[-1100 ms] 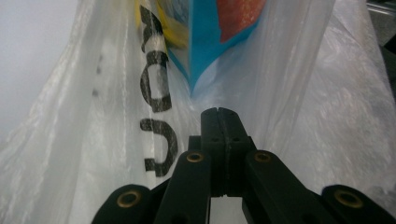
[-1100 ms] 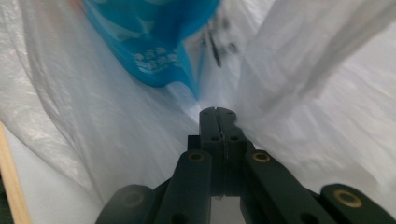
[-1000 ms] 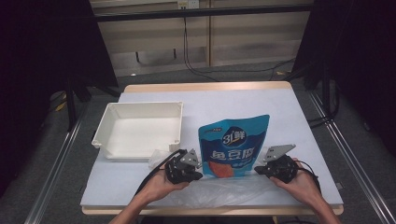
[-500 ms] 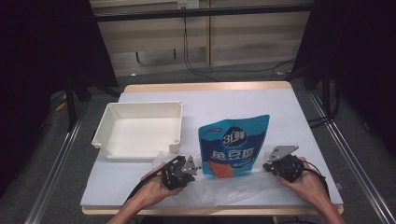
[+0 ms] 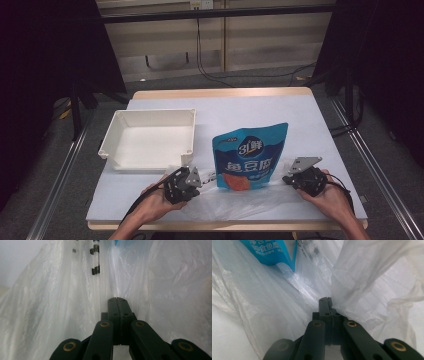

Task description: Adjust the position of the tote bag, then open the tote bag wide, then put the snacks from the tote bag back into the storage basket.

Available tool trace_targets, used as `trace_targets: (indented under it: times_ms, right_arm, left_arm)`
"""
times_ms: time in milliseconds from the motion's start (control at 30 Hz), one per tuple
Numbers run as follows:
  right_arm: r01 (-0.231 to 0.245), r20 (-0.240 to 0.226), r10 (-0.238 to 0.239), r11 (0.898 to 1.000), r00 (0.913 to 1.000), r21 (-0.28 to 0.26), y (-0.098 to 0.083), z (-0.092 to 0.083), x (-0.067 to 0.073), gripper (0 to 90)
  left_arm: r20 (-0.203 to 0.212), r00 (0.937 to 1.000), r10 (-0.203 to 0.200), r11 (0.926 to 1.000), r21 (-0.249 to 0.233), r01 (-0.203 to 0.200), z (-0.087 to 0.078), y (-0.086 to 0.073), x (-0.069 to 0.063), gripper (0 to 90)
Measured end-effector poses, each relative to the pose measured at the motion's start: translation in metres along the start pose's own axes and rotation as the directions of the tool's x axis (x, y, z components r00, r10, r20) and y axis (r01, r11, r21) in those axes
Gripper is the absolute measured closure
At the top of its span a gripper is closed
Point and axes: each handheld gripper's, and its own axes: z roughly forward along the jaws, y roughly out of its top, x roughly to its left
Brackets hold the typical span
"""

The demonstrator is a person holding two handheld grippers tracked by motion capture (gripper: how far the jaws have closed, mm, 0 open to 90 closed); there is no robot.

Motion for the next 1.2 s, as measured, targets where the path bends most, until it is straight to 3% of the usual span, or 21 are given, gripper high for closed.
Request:
trace_targets:
  times_ms: [267, 333, 367, 567, 667, 933, 1000, 1067, 1200]
  right_arm:
    - [-0.002, 0.012, 0.002, 1.000, 0.9999, 0.019, -0.006, -0.005, -0.002, 90.0]
    - [-0.018, 0.022, 0.018, 1.000, 0.9996, 0.024, -0.008, -0.007, -0.002, 90.0]
    - [-0.016, 0.007, 0.016, 1.000, 0.9998, 0.017, -0.009, -0.007, -0.004, 90.0]
    - [-0.019, 0.021, 0.018, 1.000, 0.9996, 0.025, -0.009, -0.007, -0.003, 90.0]
    - [-0.016, 0.014, 0.016, 0.999, 0.9998, 0.032, -0.009, -0.008, -0.004, 90.0]
    - [-0.036, 0.008, 0.036, 0.999, 0.9993, 0.025, -0.010, -0.008, -0.004, 90.0]
    - [-0.031, 0.007, 0.031, 0.999, 0.9995, 0.023, -0.010, -0.008, -0.005, 90.0]
    - [-0.024, 0.010, 0.024, 0.999, 0.9997, 0.021, -0.009, -0.007, -0.004, 90.0]
    - [-0.034, 0.011, 0.034, 0.999, 0.9994, 0.015, -0.009, -0.007, -0.004, 90.0]
  left_arm:
    - [0.004, 1.0000, 0.007, 0.9999, -0.012, -0.006, -0.002, -0.005, 0.002, 90.0]
    - [-0.012, 0.9999, 0.008, 0.9999, -0.009, -0.008, -0.002, -0.005, -0.001, 90.0]
    - [-0.013, 0.9998, 0.017, 0.9998, -0.005, -0.017, -0.002, -0.005, -0.001, 90.0]
    - [0.011, 0.9996, -0.026, 0.9995, -0.019, 0.026, -0.005, -0.012, 0.004, 90.0]
    - [-0.004, 0.9998, -0.018, 0.9997, -0.016, 0.018, -0.007, -0.016, 0.002, 90.0]
    - [0.011, 0.9992, -0.038, 0.9991, -0.018, 0.038, -0.009, -0.020, 0.005, 90.0]
    - [0.019, 0.9997, -0.017, 0.9999, 0.004, 0.017, -0.009, -0.017, 0.006, 90.0]
    - [0.037, 0.9991, -0.019, 0.9998, 0.004, 0.019, -0.009, -0.017, 0.009, 90.0]
    - [0.022, 0.9986, -0.049, 0.9987, -0.014, 0.049, -0.009, -0.019, 0.007, 90.0]
